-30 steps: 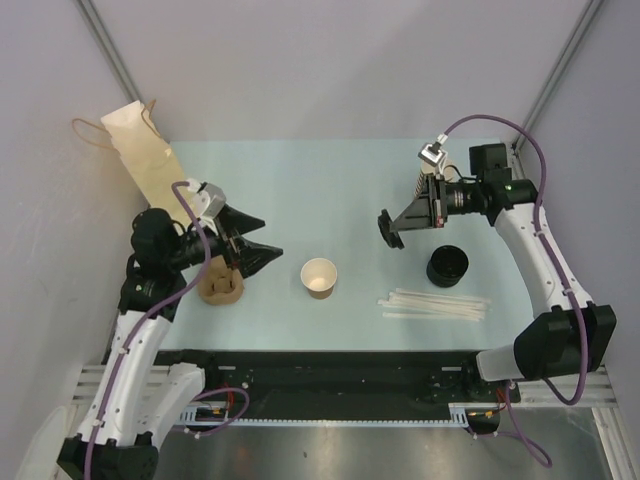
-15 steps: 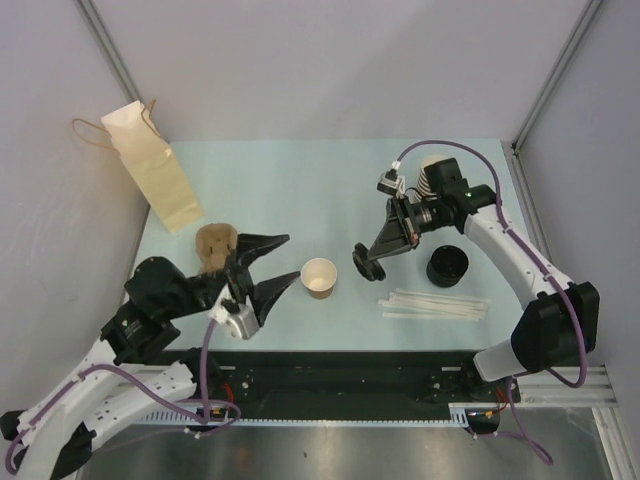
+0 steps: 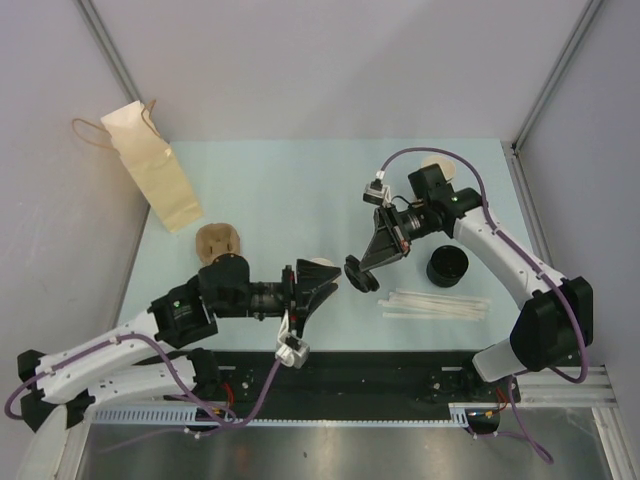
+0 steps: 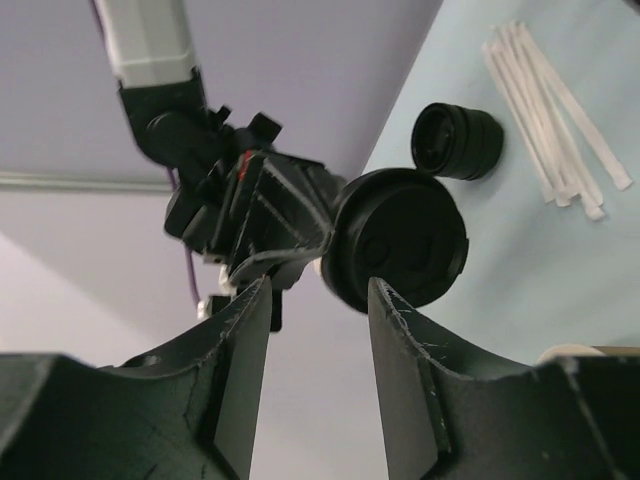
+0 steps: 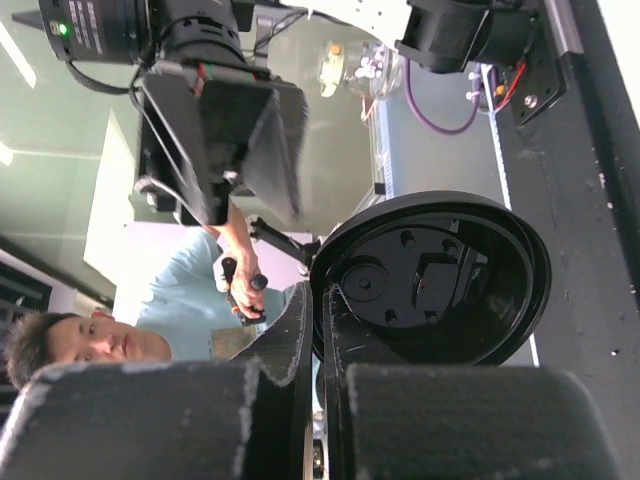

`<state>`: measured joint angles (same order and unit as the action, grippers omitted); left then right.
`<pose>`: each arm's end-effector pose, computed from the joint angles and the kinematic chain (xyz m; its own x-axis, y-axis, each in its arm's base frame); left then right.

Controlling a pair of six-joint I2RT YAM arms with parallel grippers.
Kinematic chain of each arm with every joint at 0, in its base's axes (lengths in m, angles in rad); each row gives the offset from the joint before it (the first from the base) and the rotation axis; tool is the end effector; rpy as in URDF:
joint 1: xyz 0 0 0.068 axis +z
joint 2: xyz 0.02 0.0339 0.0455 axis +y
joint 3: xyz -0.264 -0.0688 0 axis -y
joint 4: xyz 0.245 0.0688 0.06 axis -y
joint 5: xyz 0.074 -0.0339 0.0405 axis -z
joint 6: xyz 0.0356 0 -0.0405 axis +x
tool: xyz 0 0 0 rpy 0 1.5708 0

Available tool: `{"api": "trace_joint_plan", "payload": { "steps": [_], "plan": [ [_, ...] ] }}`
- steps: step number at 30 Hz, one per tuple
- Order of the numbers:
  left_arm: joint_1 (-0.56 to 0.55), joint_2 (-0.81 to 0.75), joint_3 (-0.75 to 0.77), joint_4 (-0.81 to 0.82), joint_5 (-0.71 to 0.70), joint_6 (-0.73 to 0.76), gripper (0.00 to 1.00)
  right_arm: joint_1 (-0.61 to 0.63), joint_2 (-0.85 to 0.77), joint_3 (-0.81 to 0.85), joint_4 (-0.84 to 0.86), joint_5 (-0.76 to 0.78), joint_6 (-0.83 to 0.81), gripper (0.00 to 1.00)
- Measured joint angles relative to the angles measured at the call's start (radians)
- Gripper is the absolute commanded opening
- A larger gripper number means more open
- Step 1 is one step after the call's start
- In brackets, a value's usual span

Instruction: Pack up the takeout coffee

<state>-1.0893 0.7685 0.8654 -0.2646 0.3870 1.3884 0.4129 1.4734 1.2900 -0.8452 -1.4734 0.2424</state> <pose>0.0685 -0.1602 0.3626 0.9626 0.1242 -0.2408 0.2561 -0.1275 0.9582 0.2479 0.1473 0.3242 -0.8839 -0.3618 -0.2963 -0.3062 -0.0311 0.9515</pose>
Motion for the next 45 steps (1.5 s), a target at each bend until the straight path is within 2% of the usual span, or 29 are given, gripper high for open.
{"api": "trace_joint_plan", "payload": {
  "steps": [10,25,28,32,37,41,44,45],
  "plan": [
    [-0.045,0.116,0.000,-0.013,-0.038,0.058,0.43,0.046,0.000,0.000,-0.002,-0.001,-0.003,0.00],
    [-0.052,0.128,0.000,-0.005,-0.070,0.072,0.34,0.075,0.001,-0.007,0.001,-0.001,-0.007,0.00],
    [-0.053,0.128,0.000,0.001,-0.070,0.071,0.29,0.077,0.002,-0.007,0.002,-0.001,-0.007,0.00],
    [-0.054,0.128,0.000,0.008,-0.070,0.070,0.12,0.078,0.002,-0.008,0.003,-0.002,-0.007,0.00],
    [-0.057,0.130,-0.002,0.007,-0.071,0.068,0.01,0.078,0.002,-0.009,0.006,-0.005,-0.007,0.00],
    [-0.061,0.129,-0.003,0.008,-0.079,0.068,0.00,0.078,0.002,-0.009,0.006,-0.005,-0.007,0.00],
    [-0.063,0.126,-0.009,0.013,-0.082,0.068,0.00,0.078,0.002,-0.010,0.009,-0.005,-0.005,0.20],
    [-0.064,0.126,-0.011,0.014,-0.085,0.068,0.00,0.078,0.002,-0.010,0.011,-0.005,-0.002,0.34]
  ]
}}
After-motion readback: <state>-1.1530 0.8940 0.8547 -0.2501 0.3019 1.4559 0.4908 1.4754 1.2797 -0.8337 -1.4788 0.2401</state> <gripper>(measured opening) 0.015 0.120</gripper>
